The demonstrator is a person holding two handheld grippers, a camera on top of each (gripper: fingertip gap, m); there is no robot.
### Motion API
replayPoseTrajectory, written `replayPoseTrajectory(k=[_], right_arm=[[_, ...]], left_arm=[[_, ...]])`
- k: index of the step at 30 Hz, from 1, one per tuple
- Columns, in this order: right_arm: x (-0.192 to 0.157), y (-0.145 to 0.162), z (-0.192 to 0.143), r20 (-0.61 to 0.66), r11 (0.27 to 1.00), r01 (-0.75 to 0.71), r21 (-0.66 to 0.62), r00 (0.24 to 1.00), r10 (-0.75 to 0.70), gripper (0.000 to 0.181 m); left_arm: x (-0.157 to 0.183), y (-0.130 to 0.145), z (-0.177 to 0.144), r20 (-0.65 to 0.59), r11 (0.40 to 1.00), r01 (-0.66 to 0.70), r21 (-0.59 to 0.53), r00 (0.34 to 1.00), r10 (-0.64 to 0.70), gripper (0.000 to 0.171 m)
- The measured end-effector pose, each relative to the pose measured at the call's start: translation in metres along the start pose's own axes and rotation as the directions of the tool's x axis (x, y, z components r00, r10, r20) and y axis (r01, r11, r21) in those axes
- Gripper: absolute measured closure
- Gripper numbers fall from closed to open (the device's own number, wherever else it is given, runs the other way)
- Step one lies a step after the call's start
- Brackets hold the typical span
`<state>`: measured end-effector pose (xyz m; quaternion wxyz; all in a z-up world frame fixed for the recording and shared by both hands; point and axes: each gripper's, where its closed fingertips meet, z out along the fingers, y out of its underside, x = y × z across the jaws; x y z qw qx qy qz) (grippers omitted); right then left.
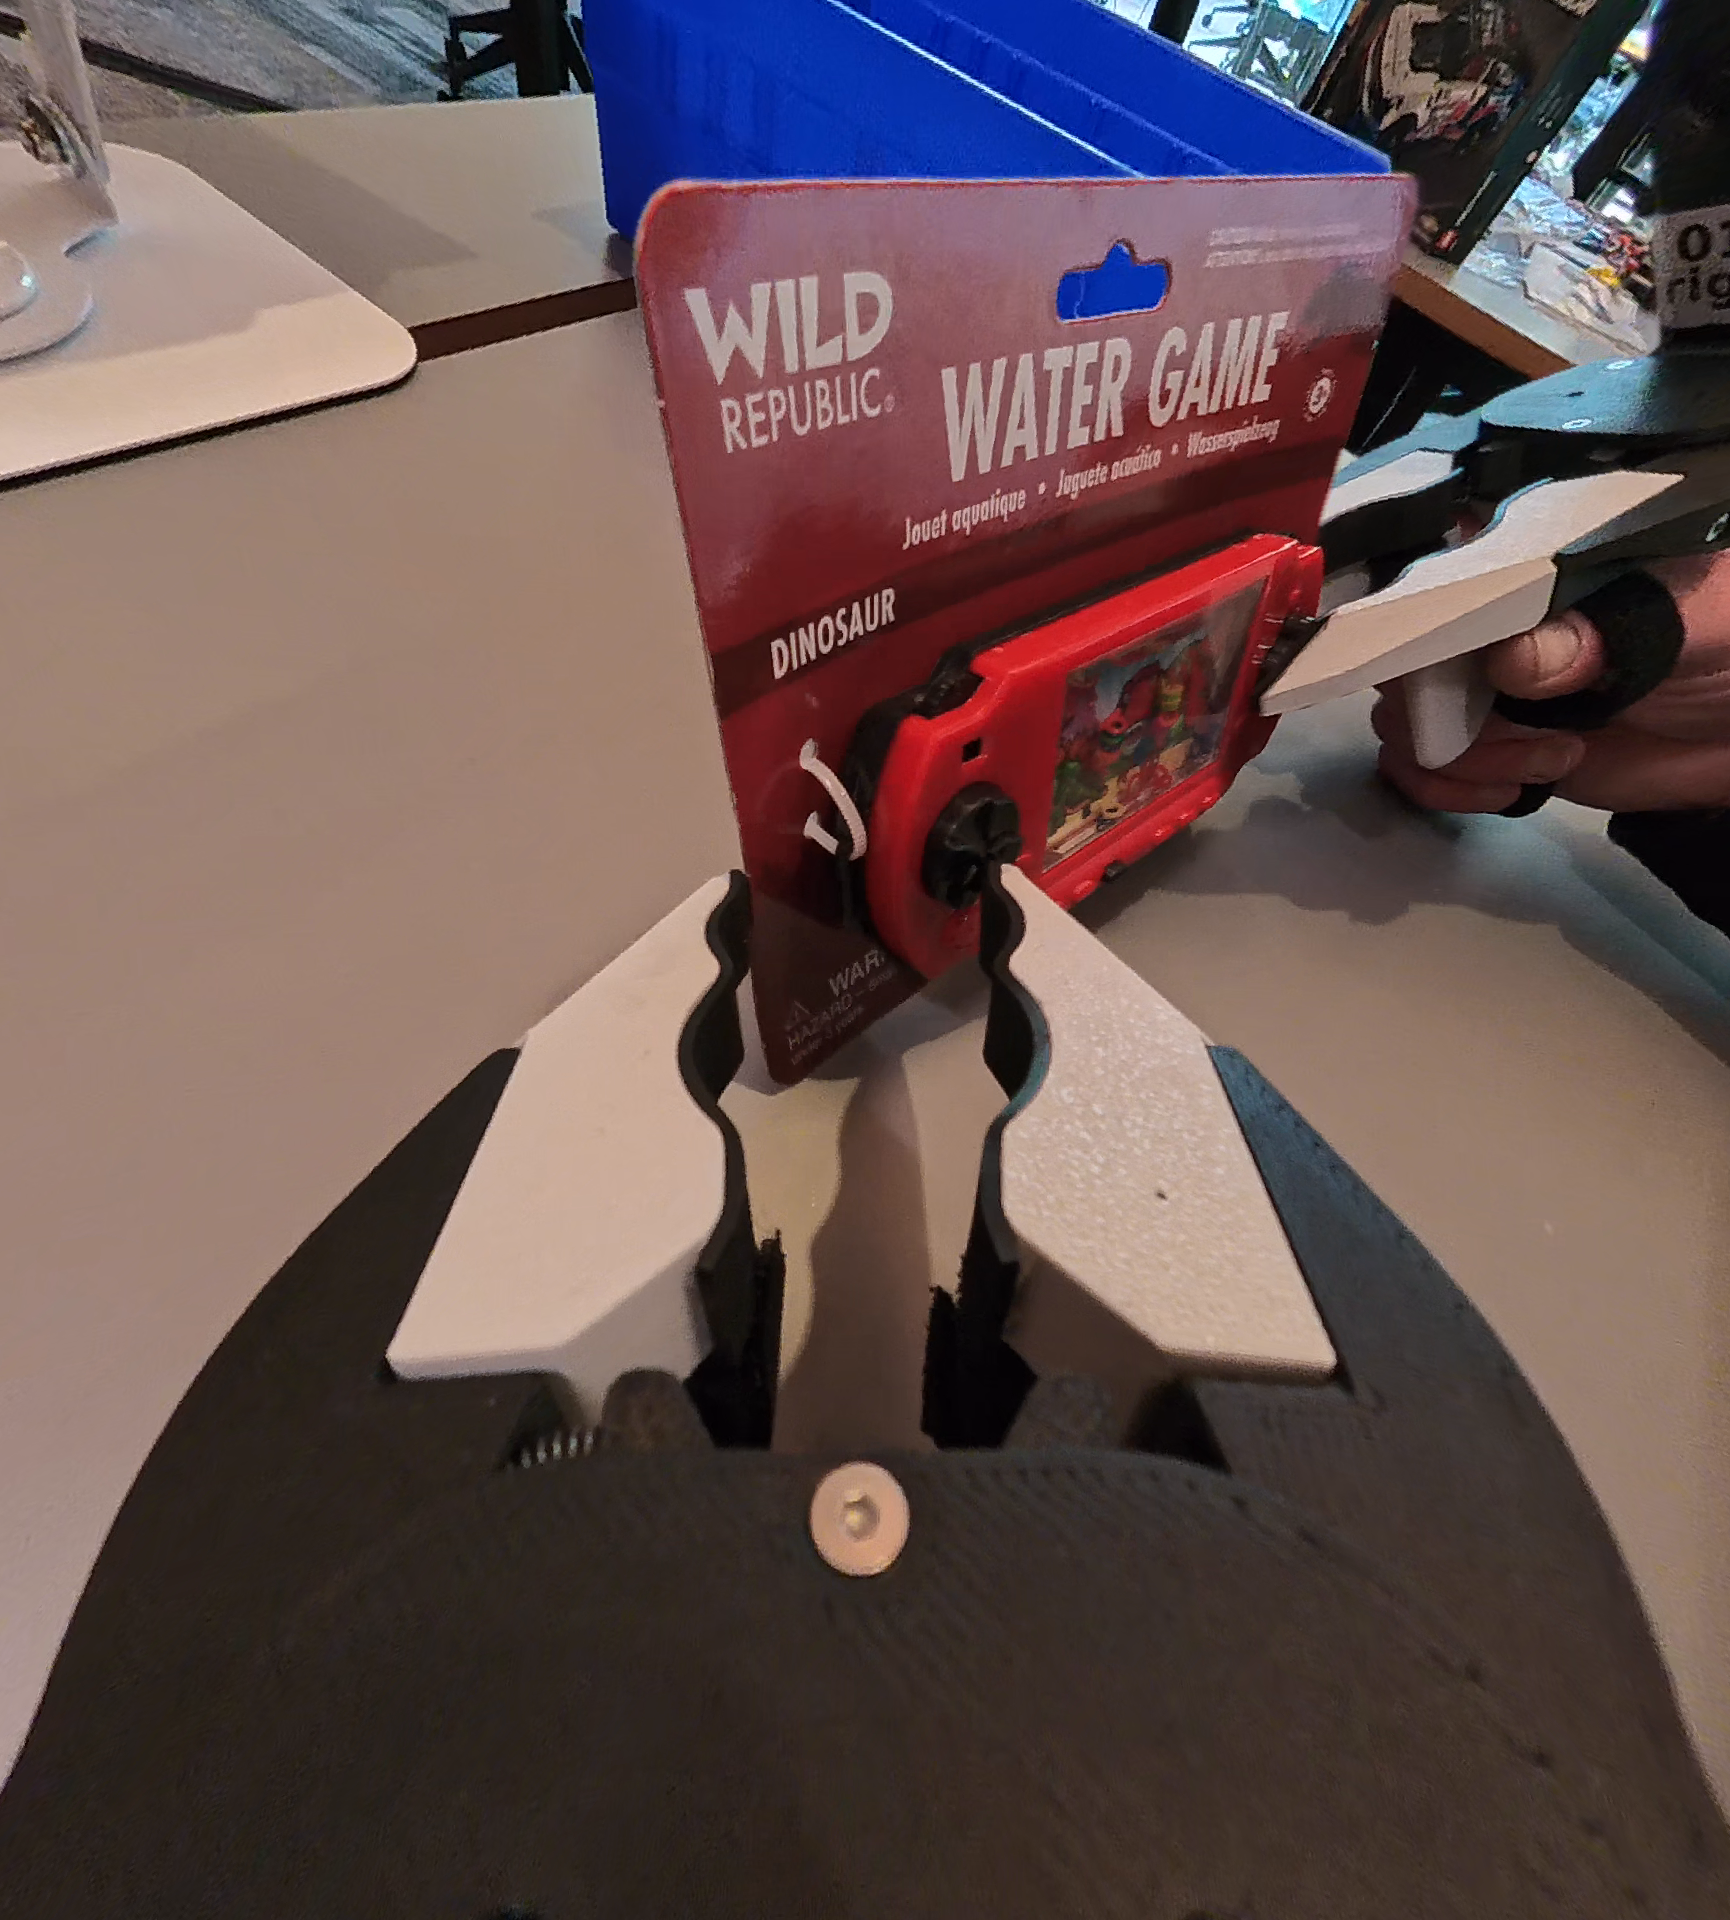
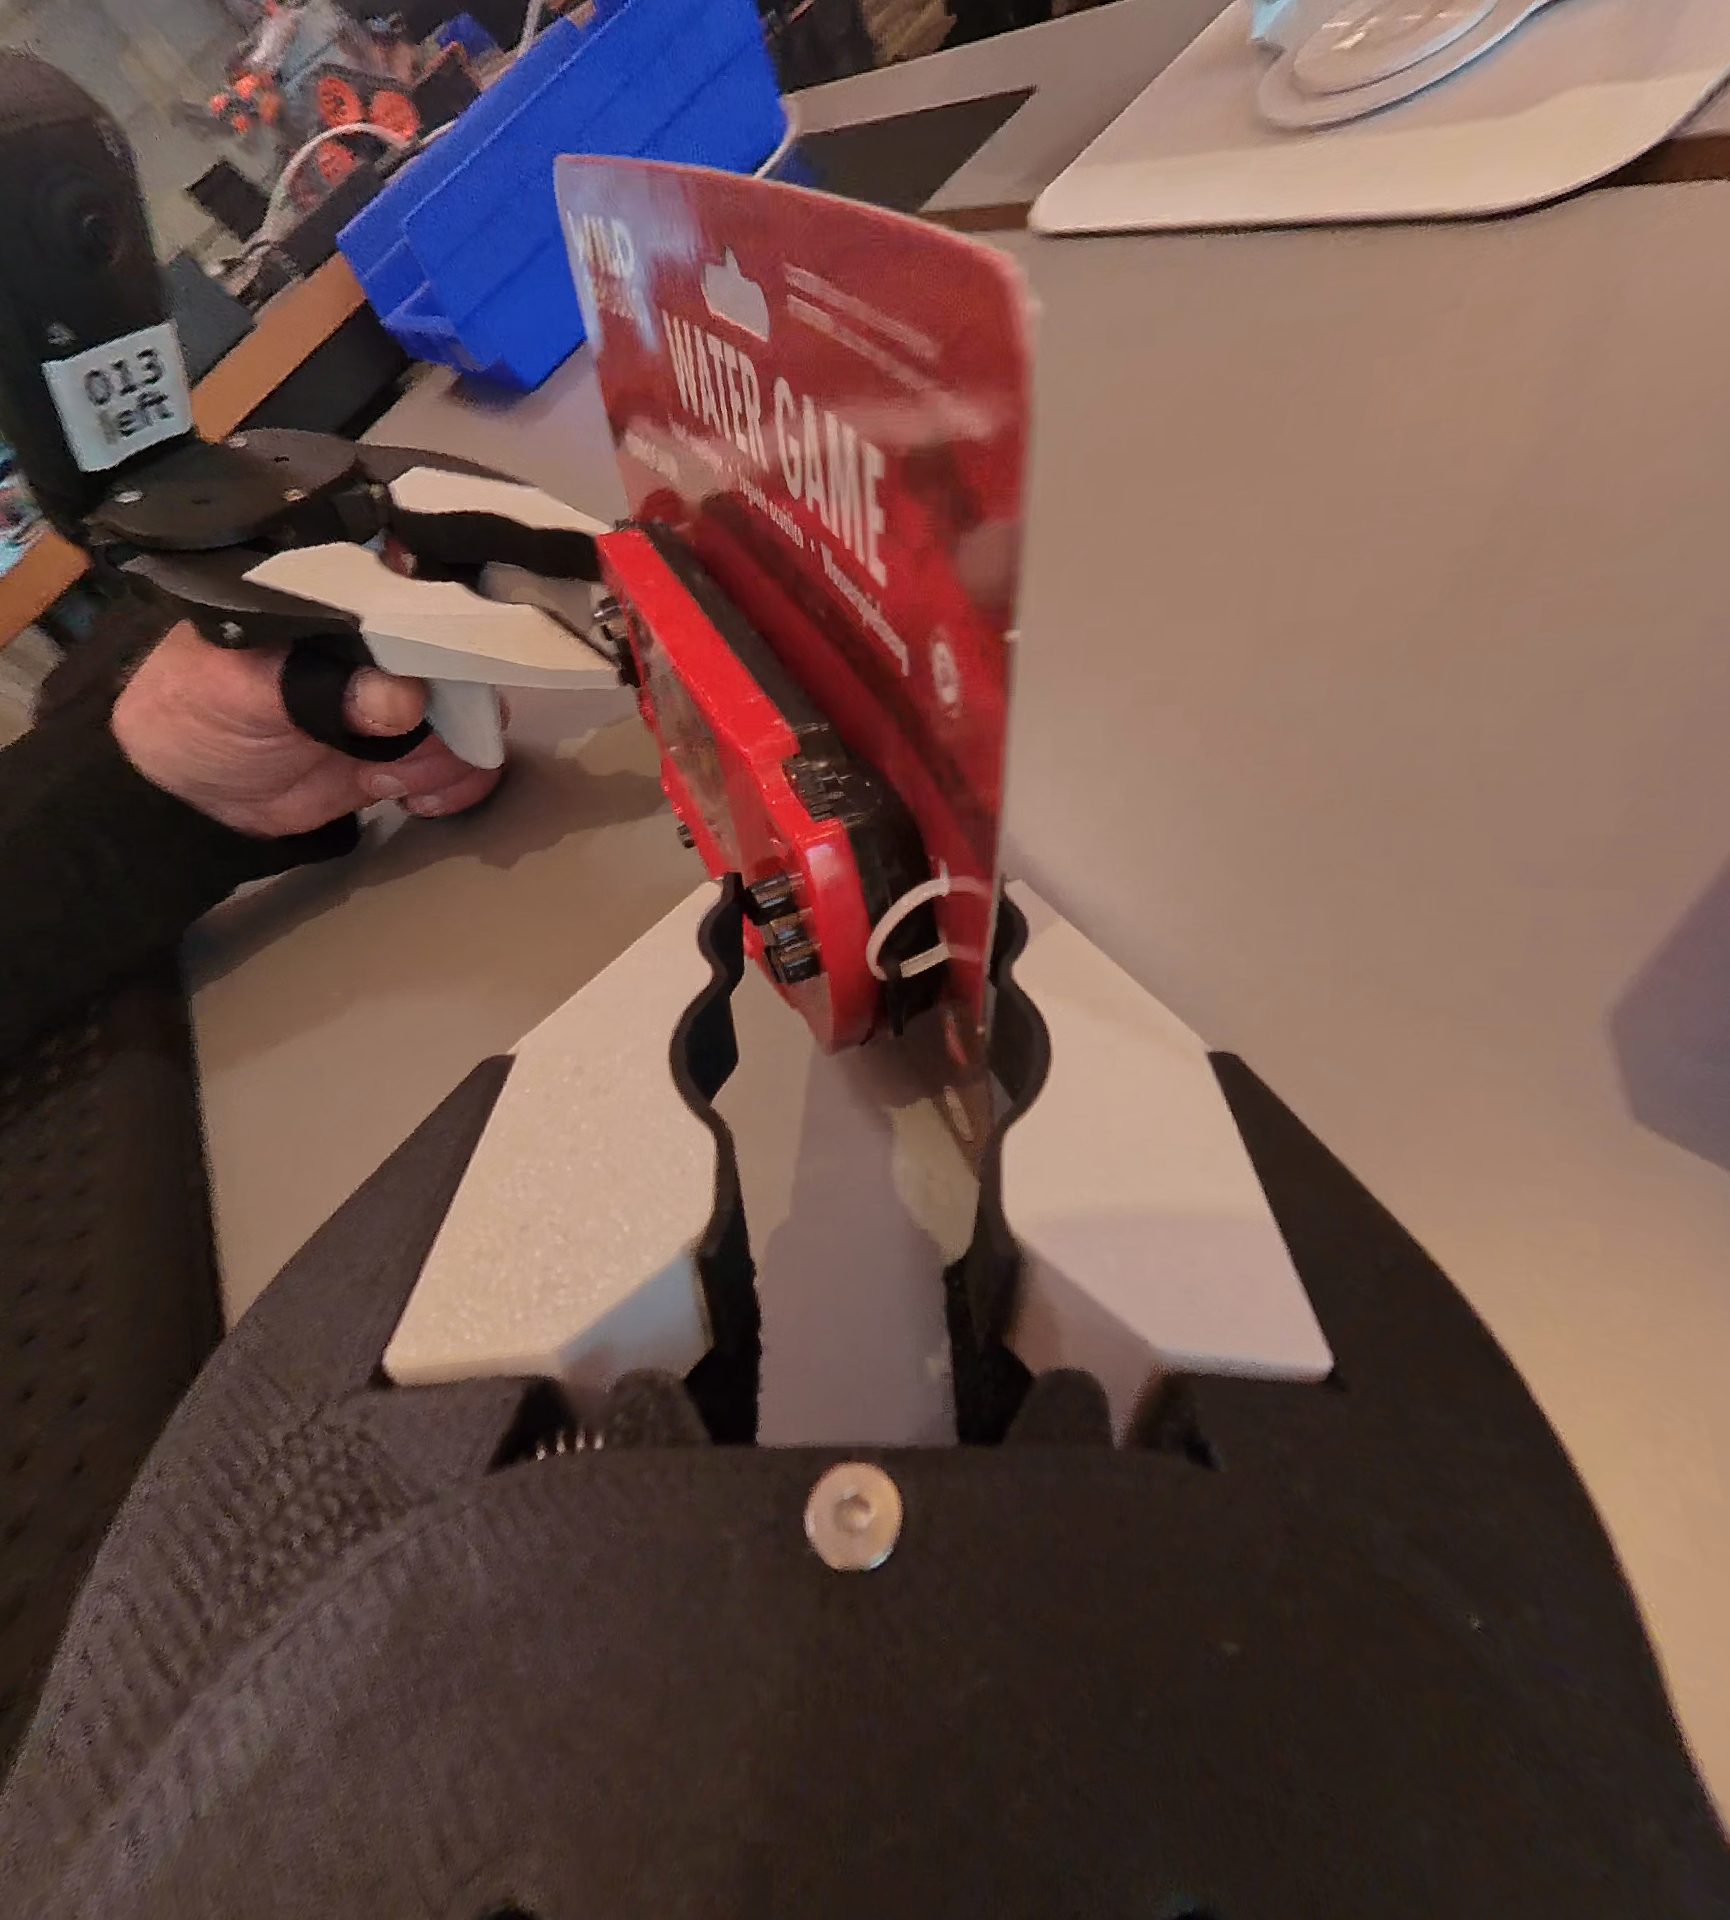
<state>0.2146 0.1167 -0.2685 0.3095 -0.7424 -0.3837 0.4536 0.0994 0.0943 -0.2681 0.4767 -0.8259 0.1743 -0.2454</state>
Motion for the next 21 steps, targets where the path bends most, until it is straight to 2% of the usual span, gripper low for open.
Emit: replayPoseTrajectory(k=[3,12,16,21], right_arm=[[0.012,-0.006,-0.010,-0.119,0.999,0.039,0.017,0.992,-0.037,0.136],[0.004,-0.003,-0.014,-0.100,0.997,-0.040,0.059,0.994,0.046,0.141],[-0.001,-0.005,-0.015,-0.173,0.996,0.050,0.076,0.984,-0.036,0.143],[-0.001,-0.001,-0.010,-0.234,0.996,0.063,0.065,0.971,-0.046,0.144]], left_arm=[[-0.002,0.002,0.004,-0.030,0.999,0.030,-0.030,0.999,-0.031,0.131],[-0.001,0.003,0.003,-0.073,0.999,0.033,-0.029,0.997,-0.035,0.131],[0.000,0.001,0.002,-0.067,1.000,0.013,-0.024,0.998,-0.014,0.129],[-0.001,0.000,0.003,-0.038,1.000,-0.002,-0.019,0.999,0.001,0.119]])
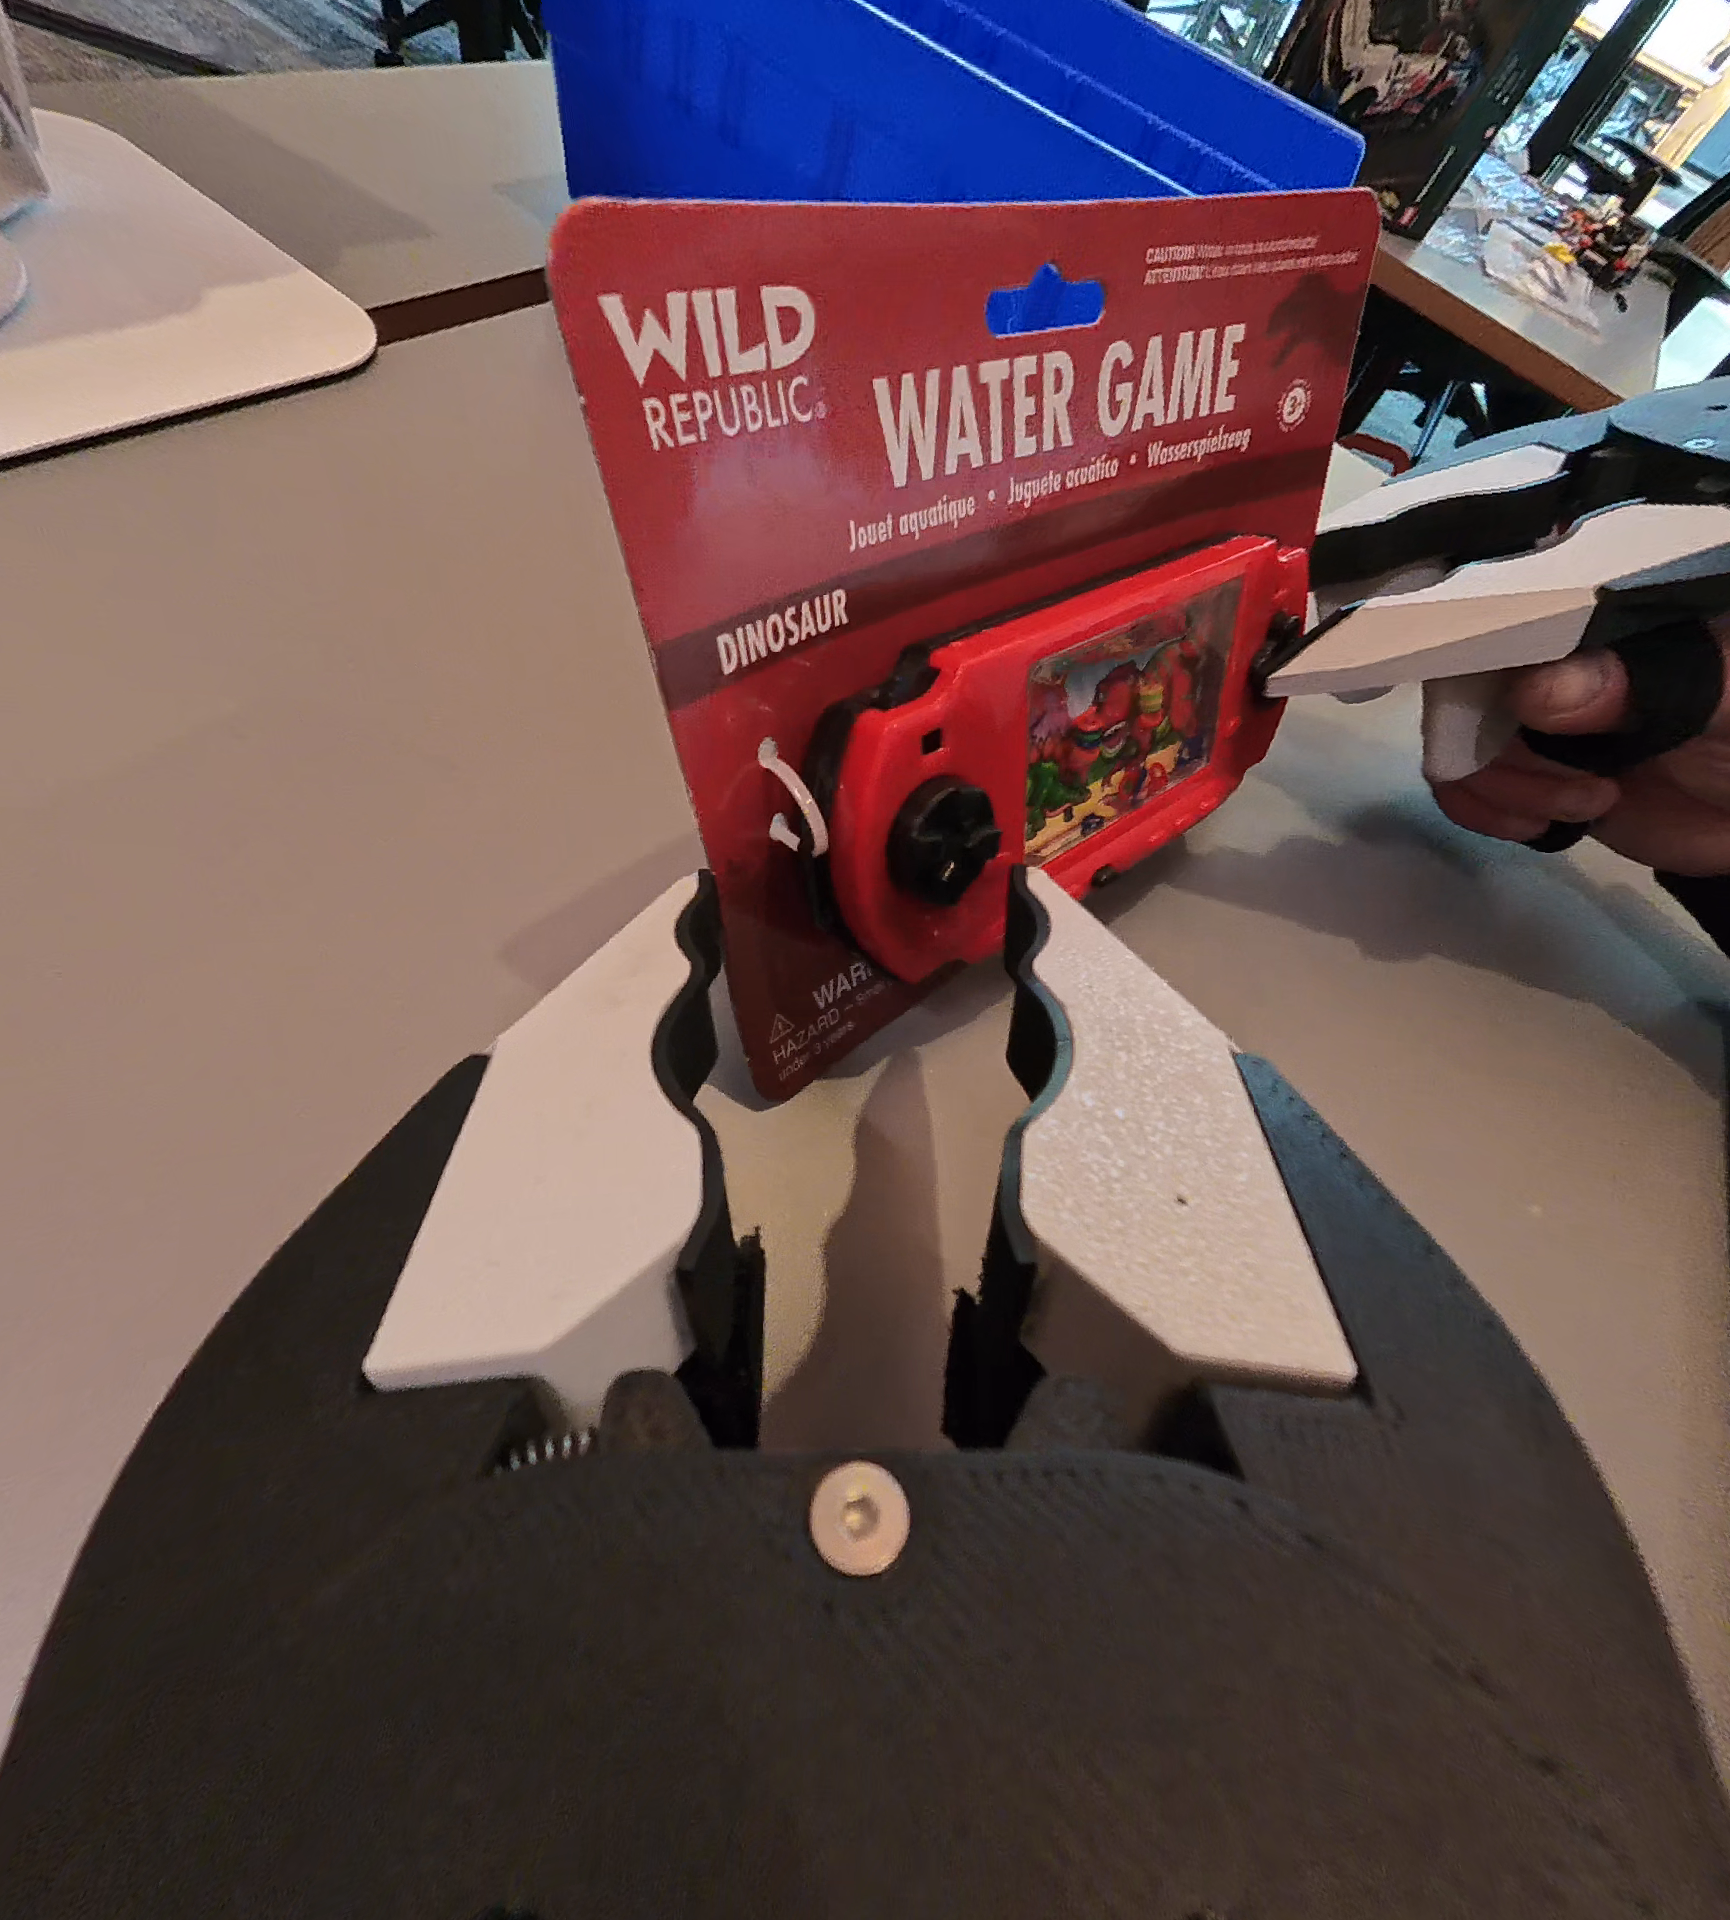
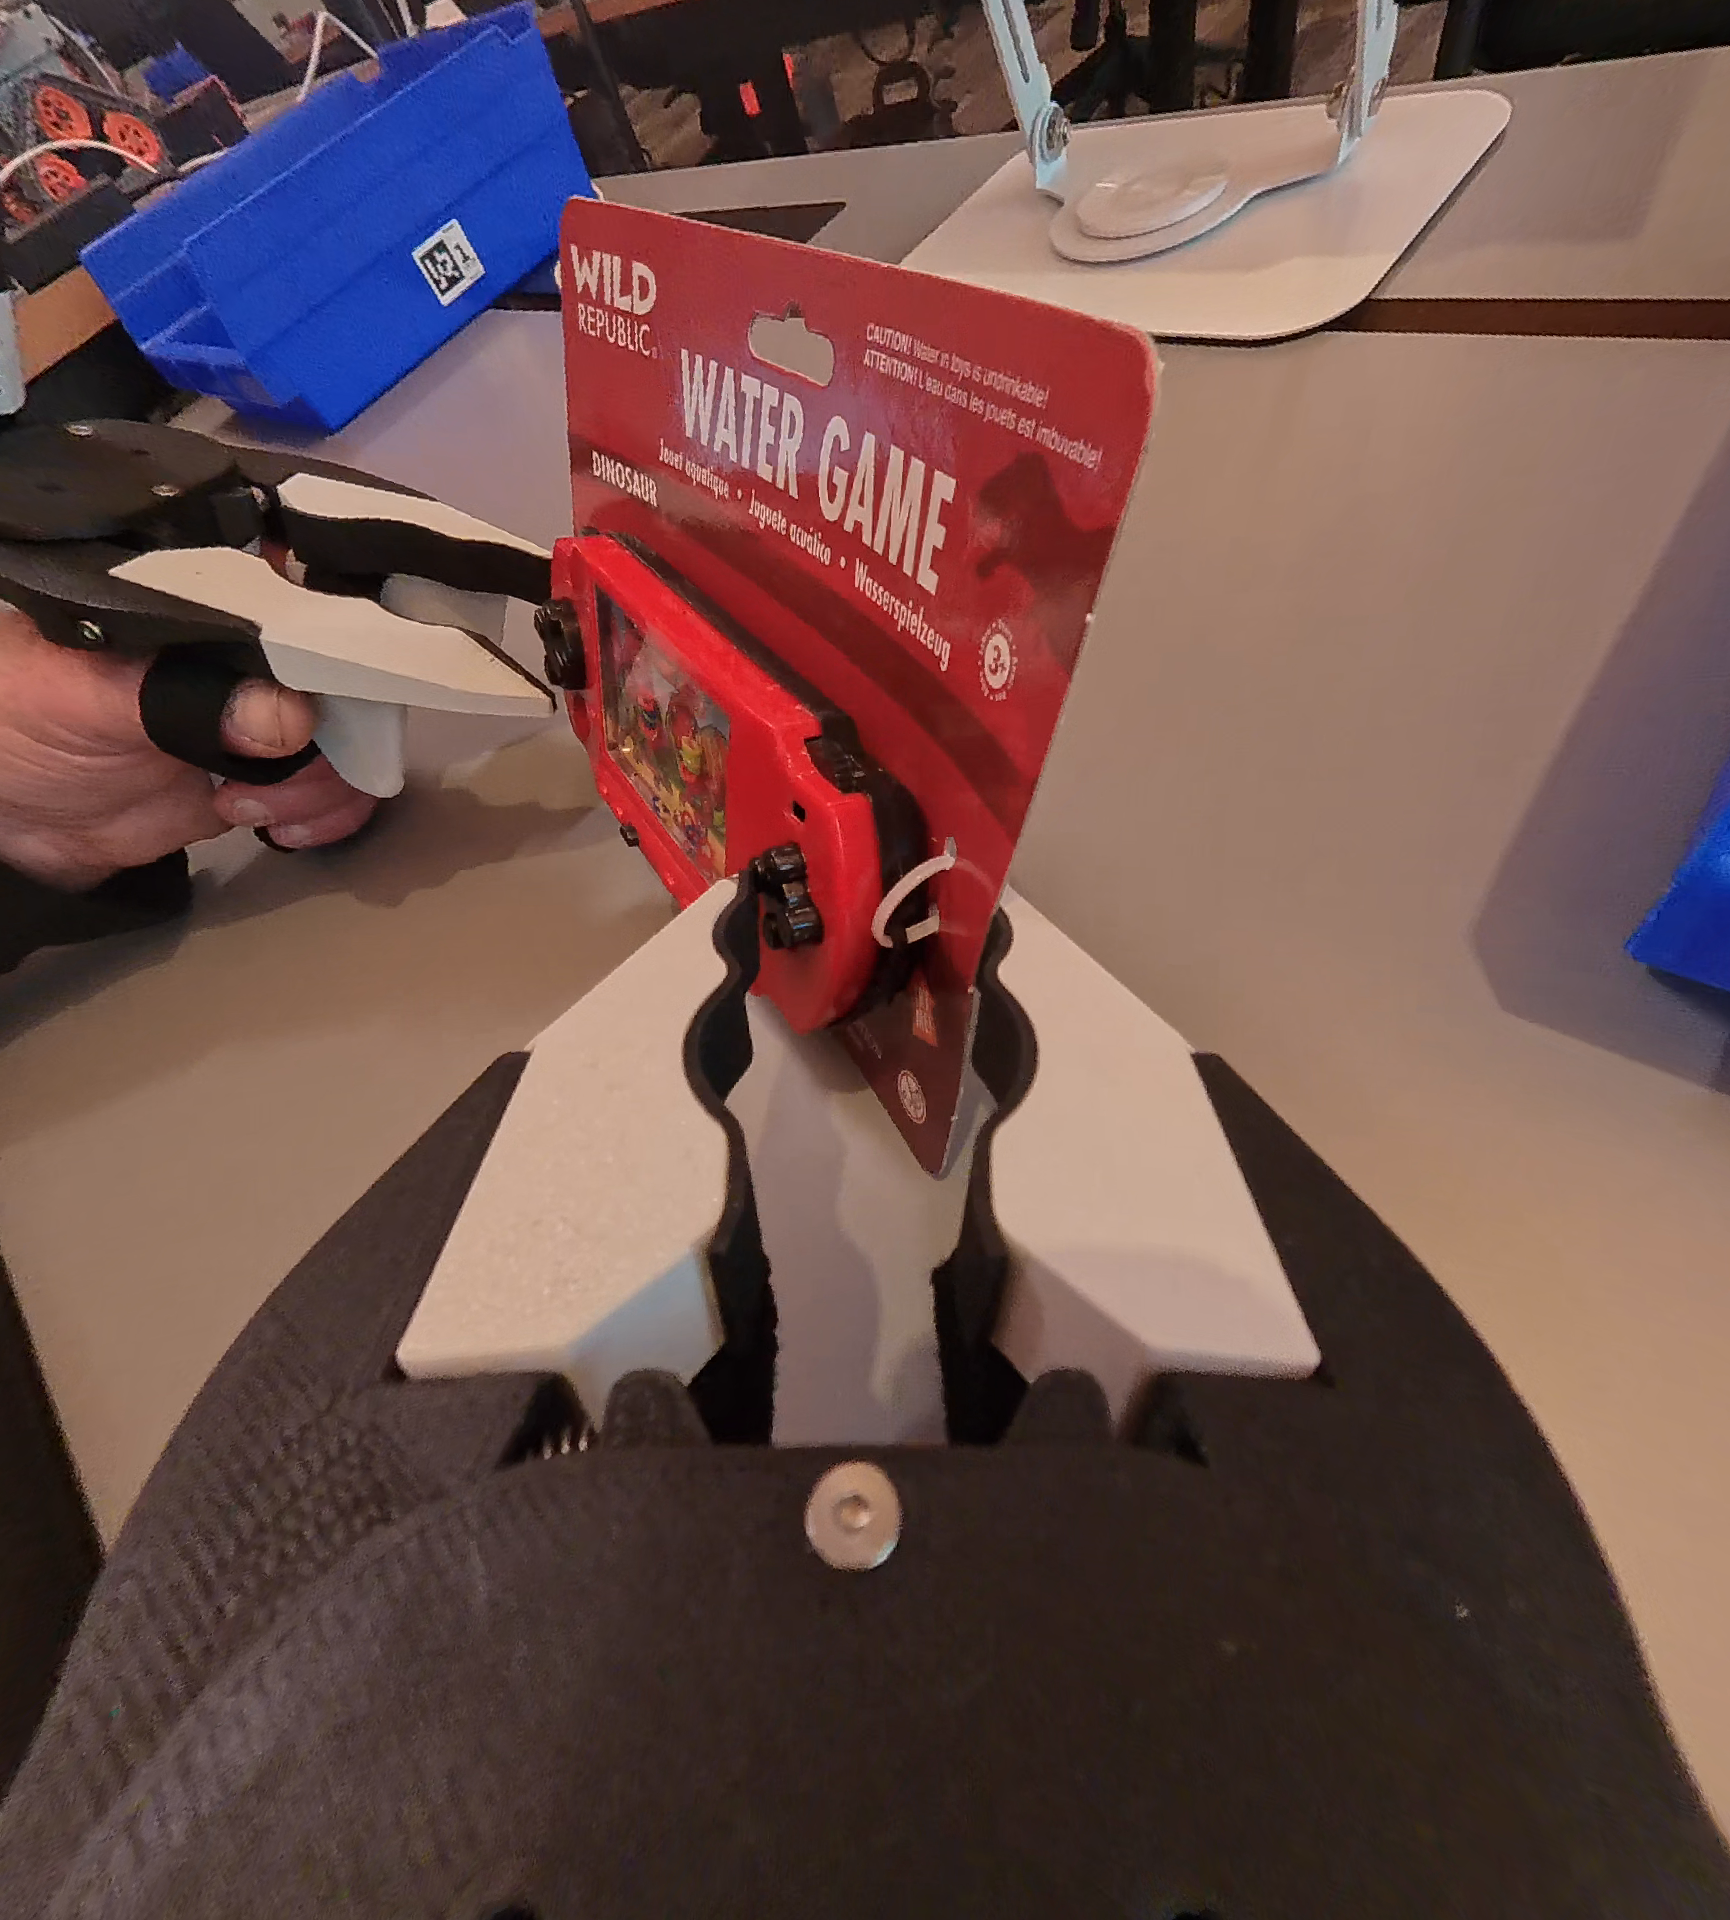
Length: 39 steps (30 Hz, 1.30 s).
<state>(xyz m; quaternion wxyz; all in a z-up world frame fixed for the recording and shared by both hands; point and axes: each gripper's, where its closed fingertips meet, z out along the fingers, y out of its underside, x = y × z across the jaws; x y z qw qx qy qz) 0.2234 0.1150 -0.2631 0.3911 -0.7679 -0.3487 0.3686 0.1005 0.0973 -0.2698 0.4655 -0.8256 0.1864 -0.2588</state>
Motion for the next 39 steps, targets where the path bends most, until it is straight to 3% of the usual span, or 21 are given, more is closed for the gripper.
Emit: replayPoseTrajectory(k=[11,17,28,39], right_arm=[[-0.003,0.000,0.001,-0.046,0.999,0.049,0.004,0.998,-0.049,0.145],[-0.005,0.002,0.001,-0.113,0.988,0.153,-0.018,0.982,-0.154,0.136],[-0.016,0.008,-0.003,-0.096,0.975,0.221,-0.031,0.970,-0.223,0.145],[-0.018,0.008,-0.004,-0.049,0.985,0.171,0.005,0.984,-0.170,0.142]], left_arm=[[-0.007,-0.001,0.003,0.102,0.999,-0.049,0.017,0.994,0.047,0.121],[-0.007,-0.002,0.001,0.123,0.996,-0.086,0.023,0.989,0.083,0.122],[-0.004,-0.001,-0.004,0.158,0.984,-0.178,0.025,0.972,0.172,0.127],[-0.003,0.002,-0.007,0.130,0.982,-0.186,0.018,0.975,0.183,0.123]])
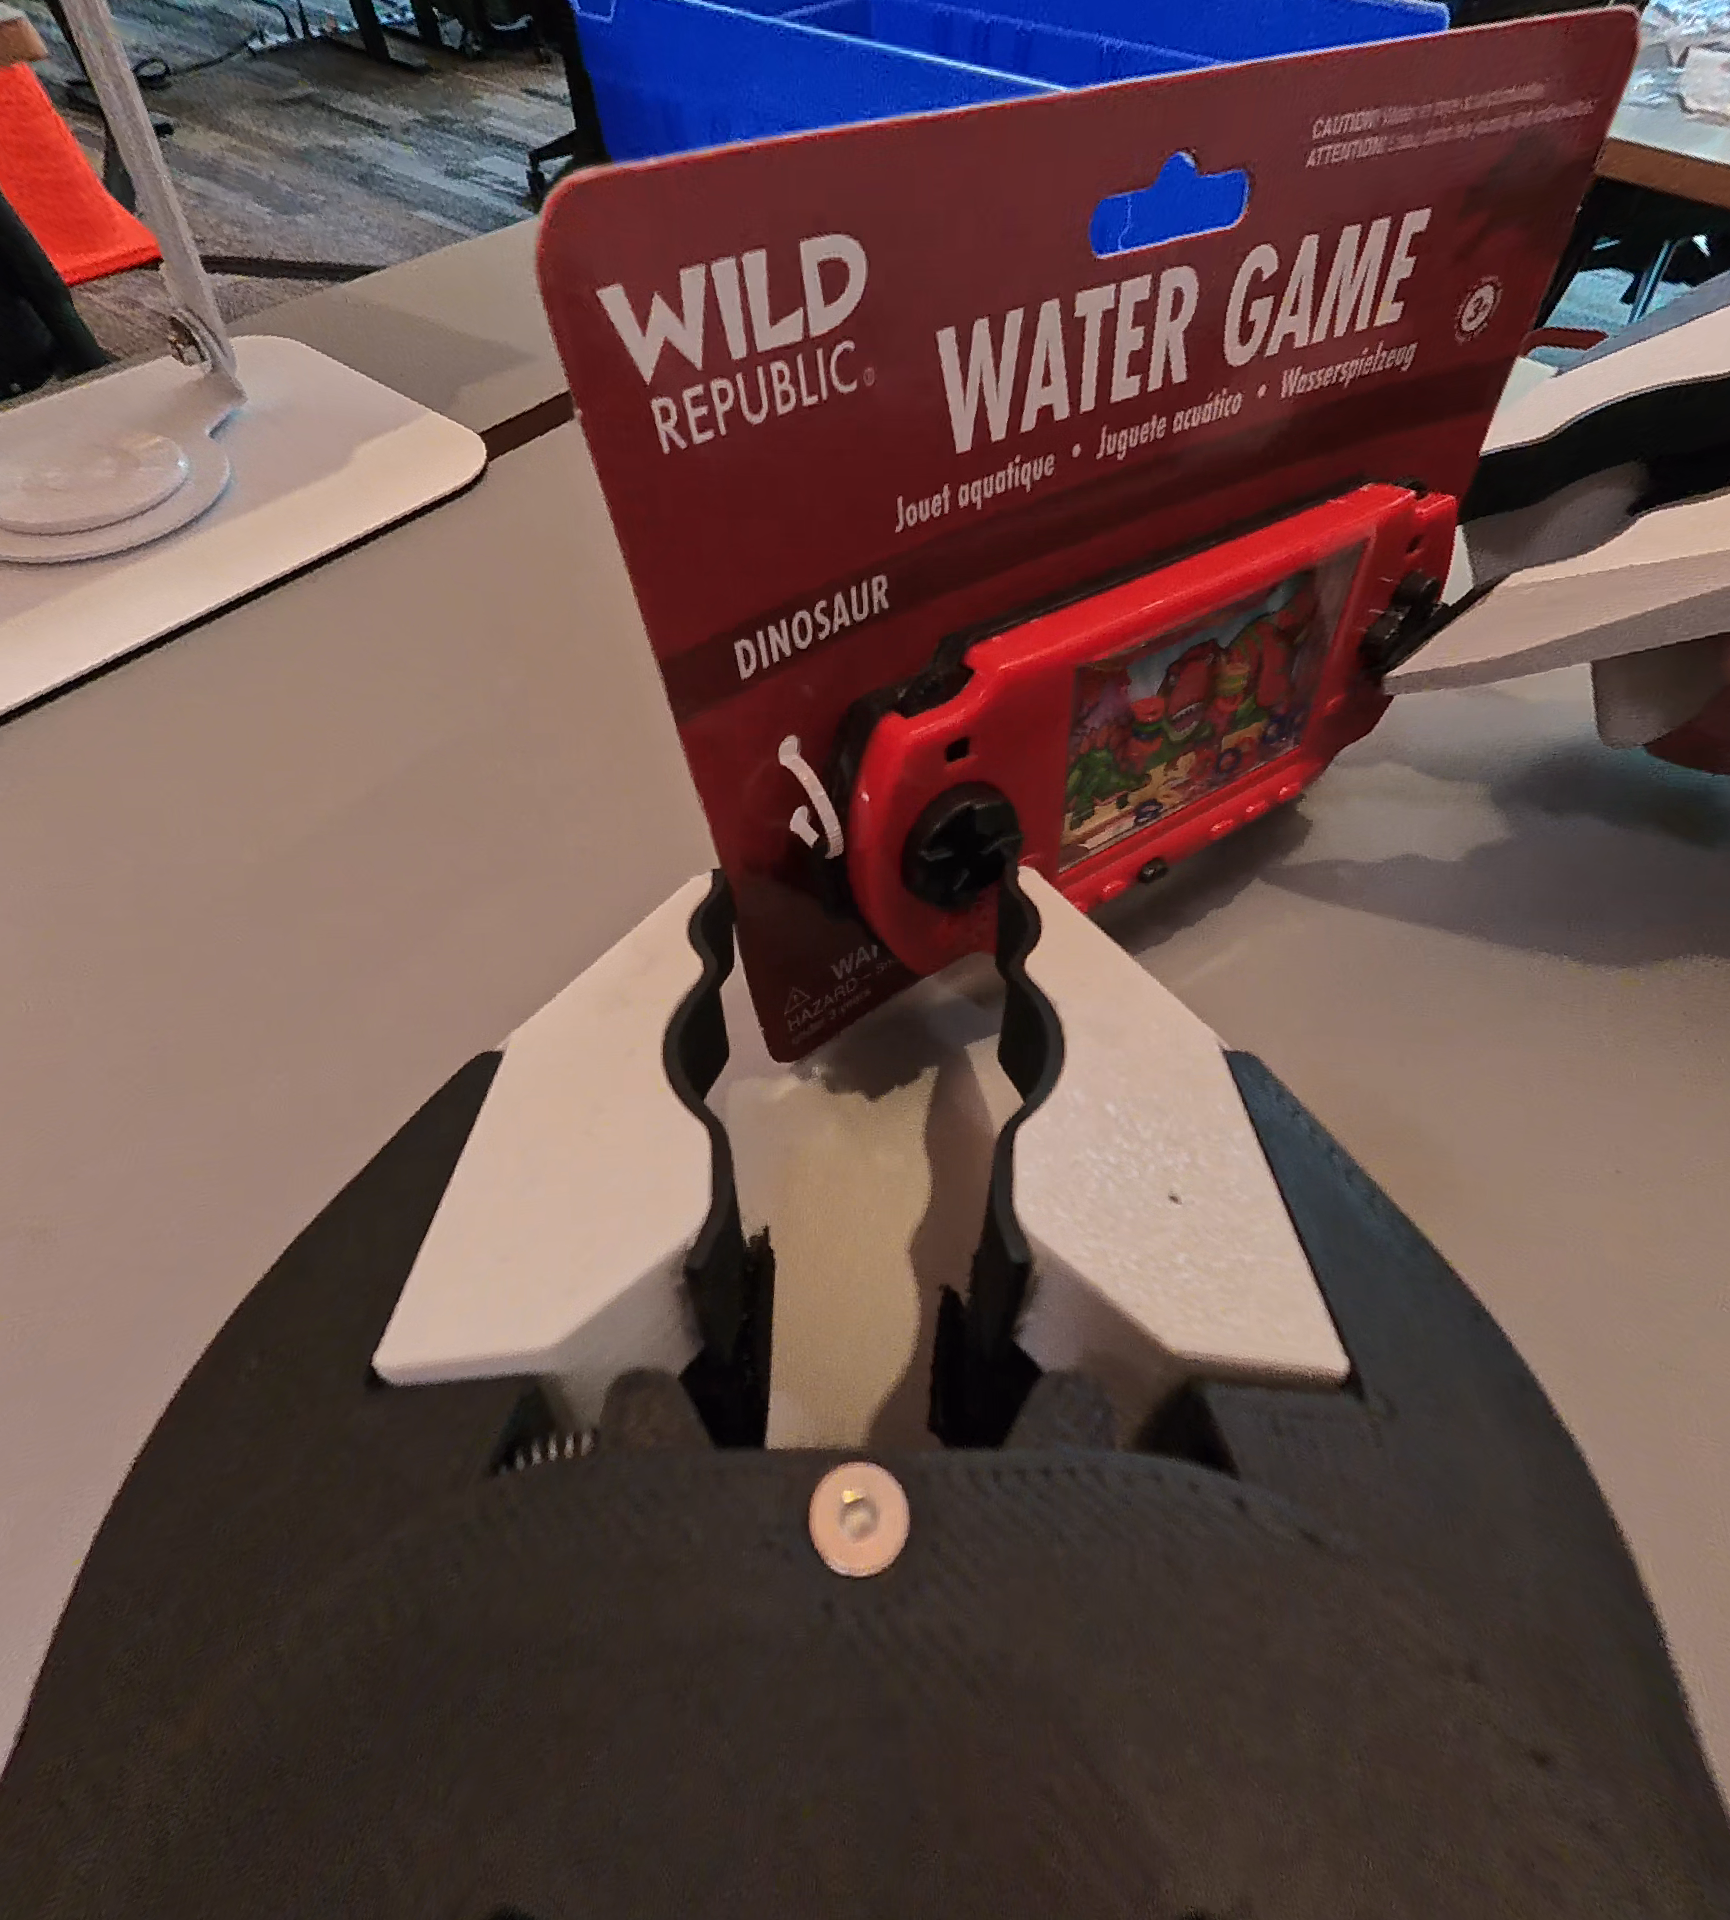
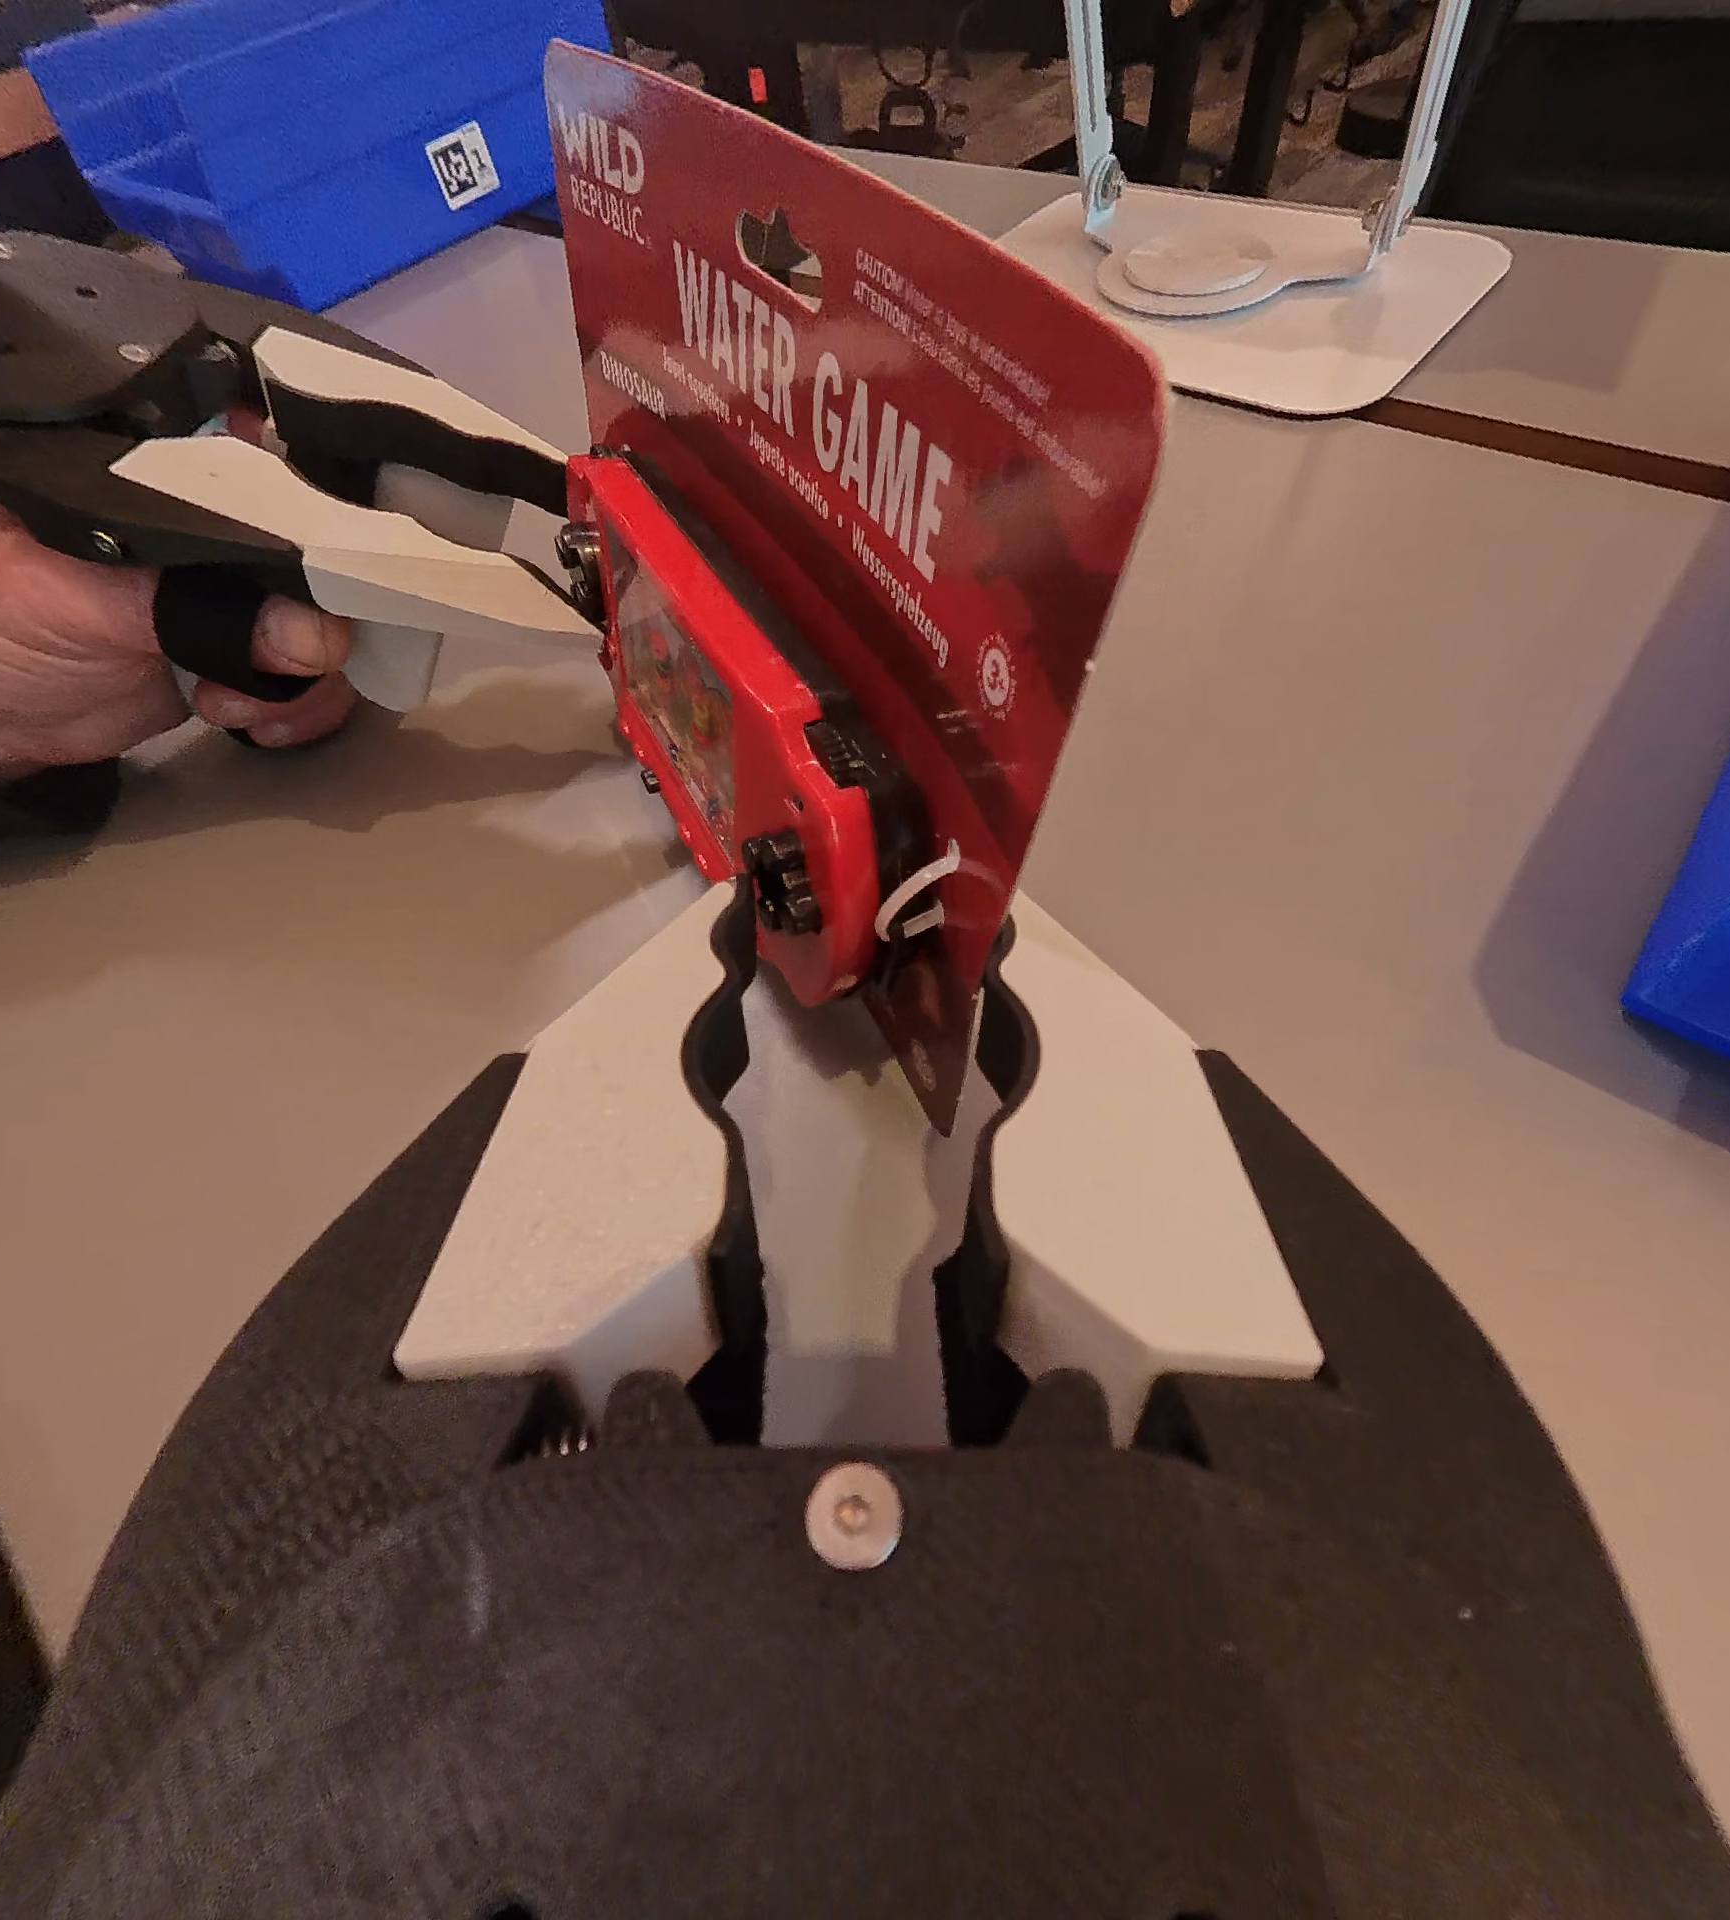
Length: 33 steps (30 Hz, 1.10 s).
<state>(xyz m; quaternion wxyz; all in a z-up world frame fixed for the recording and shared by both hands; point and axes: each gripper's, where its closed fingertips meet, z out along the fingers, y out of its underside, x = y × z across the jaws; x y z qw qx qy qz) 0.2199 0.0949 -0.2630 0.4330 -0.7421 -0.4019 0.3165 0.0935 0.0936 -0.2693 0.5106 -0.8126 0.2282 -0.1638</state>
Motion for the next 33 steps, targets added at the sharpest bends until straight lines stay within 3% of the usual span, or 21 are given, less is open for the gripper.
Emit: replayPoseTrajectory(k=[12,33], right_arm=[[-0.005,-0.001,-0.006,0.133,0.988,-0.147,0.038,0.981,0.141,0.148],[-0.002,-0.004,-0.010,0.147,0.982,-0.177,0.063,0.975,0.166,0.145]], left_arm=[[0.003,0.002,-0.003,0.014,0.999,-0.049,-0.004,0.999,0.049,0.124],[0.005,0.004,-0.003,0.024,0.997,-0.081,-0.013,0.996,0.082,0.126]])
